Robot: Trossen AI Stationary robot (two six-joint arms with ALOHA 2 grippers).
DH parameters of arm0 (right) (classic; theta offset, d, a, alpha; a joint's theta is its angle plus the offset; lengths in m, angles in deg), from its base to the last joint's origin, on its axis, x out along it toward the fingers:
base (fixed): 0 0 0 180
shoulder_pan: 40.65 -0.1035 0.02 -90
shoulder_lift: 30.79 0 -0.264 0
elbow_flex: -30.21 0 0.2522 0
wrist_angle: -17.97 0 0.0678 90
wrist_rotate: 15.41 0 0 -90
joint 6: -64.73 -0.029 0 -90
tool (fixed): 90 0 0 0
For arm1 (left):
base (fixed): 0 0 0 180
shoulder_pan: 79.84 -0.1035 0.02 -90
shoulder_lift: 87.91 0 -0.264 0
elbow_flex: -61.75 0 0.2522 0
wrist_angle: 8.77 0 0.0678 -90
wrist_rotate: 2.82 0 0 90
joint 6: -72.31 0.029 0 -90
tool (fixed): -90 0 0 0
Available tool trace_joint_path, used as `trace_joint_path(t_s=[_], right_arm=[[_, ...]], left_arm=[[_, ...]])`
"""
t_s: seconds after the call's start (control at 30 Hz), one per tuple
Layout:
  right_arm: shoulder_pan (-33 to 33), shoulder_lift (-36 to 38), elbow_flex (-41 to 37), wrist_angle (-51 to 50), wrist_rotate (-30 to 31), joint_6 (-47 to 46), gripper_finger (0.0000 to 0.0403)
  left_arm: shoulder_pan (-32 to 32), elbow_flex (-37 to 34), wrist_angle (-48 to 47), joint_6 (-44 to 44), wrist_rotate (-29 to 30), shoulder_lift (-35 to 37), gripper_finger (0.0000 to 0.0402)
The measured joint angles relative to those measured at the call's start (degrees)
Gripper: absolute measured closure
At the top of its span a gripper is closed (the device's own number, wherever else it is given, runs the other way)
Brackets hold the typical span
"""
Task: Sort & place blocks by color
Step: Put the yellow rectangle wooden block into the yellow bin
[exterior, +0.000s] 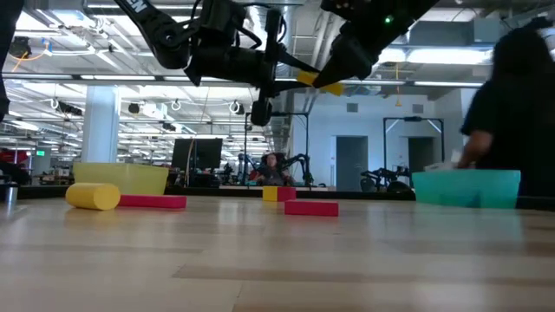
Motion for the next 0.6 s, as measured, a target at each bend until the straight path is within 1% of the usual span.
trace_joint_path(t_s=[0.1, 0.2, 0.3, 0.4, 0.5, 0.6], right_arm=[[1.4, 0.0, 0.0, 0.7, -0.9, 0.3, 0.0313], [2.6, 0.0, 0.0, 0.9, -1.7, 0.8, 0.0312], [3.7, 0.0, 0.0, 2.4, -2.2, 3.4, 0.0312], [4.5, 0.0, 0.0, 3.8, -4.1, 5.9, 0.0312], [4.9, 0.0, 0.0, 4.3, -4.8, 6.3, 0.0312], [5.4, 0.0, 0.0, 4.6, -5.2, 5.5, 0.0308]], left_arm=[[-0.9, 0.0, 0.2, -0.1, -0.2, 0.0, 0.0323], [-1.6, 0.0, 0.1, -0.1, -2.8, 0.0, 0.0301], [-2.6, 0.0, -0.1, -1.2, -5.8, 0.0, 0.0277], [-3.3, 0.0, -0.1, -1.8, -6.8, 0.0, 0.0261], [-3.9, 0.0, 0.0, -1.8, -6.8, 0.0, 0.0265], [-4.3, 0.0, -0.2, -0.5, -7.7, 0.0, 0.0300]])
